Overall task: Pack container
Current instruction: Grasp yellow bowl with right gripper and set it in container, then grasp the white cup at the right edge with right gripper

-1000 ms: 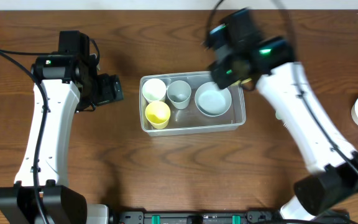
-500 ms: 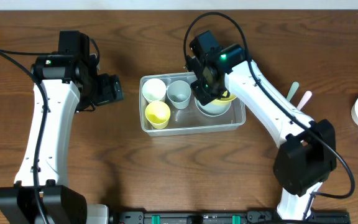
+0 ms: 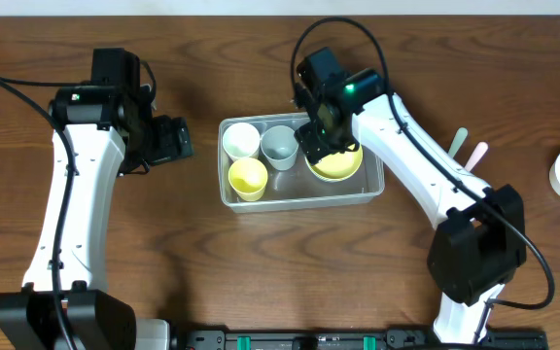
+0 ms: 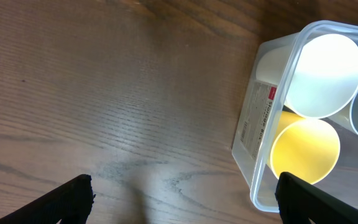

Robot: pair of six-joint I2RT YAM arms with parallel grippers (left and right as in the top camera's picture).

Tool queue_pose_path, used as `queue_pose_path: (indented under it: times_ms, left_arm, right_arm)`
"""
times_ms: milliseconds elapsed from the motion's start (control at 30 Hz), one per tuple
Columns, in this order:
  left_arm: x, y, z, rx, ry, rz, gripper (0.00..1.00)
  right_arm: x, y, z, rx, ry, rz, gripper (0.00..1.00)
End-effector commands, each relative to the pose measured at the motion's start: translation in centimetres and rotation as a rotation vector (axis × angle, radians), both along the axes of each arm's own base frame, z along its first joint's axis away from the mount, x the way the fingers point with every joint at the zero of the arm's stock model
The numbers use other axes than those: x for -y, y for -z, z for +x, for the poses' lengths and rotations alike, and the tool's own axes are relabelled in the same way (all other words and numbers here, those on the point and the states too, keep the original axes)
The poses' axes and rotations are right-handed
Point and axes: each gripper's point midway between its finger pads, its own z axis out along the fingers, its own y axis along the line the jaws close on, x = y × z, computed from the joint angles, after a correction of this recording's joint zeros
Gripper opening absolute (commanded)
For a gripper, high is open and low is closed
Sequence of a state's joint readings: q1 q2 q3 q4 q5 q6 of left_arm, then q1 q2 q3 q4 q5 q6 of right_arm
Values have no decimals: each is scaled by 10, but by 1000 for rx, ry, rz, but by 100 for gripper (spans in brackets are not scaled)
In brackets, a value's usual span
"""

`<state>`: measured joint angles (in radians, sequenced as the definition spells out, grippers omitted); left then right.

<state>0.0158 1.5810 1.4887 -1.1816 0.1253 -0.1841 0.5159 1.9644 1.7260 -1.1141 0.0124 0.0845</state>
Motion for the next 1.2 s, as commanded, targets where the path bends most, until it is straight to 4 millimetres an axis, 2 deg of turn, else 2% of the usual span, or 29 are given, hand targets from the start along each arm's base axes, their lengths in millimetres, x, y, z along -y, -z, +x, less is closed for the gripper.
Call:
queue_pose_path:
  times_ms: [0,133,233,300,400,500,567,700,833,967,1167]
  left_arm:
    - [0,0,-2,-7,-8,-3,94]
    - [0,0,-2,-6,-8,-3,94]
    - [0,0,-2,-6,-8,-3,94]
    - [0,0,-2,-6,-8,-3,94]
    - [0,0,-2,-6,-8,-3,94]
    - [0,0,-2,-6,-8,-3,94]
    - [0,0,-2,-7,-7,-3,94]
    - [0,0,-2,-7,-8,-3,94]
    - [0,0,-2,-7,-8,-3,94]
    - [0,0,-2,-6,-8,-3,94]
    - [0,0,-2,-6,-7,-3,94]
  right_arm:
    - [55,-45,26,147,248,-28,73]
    - [138,-93,40,265,492,-8,78]
    - [212,-109,39,295,670,-18,79]
    - [259,-107,32,278,784,-26,80]
    - [326,-93,18,229,944,-47,81]
    - [378,-76,2,183,1060,-77,82]
    - [405,-64,-8,149,1108,-93,82]
    - [443,-34,-26,64,1177,-115,82]
    - [464,1,-36,-20,1234,-71,83]
    - [473,35,-41,-97,1250,-29,83]
    - [469,83,-42,-210,1237,10,83]
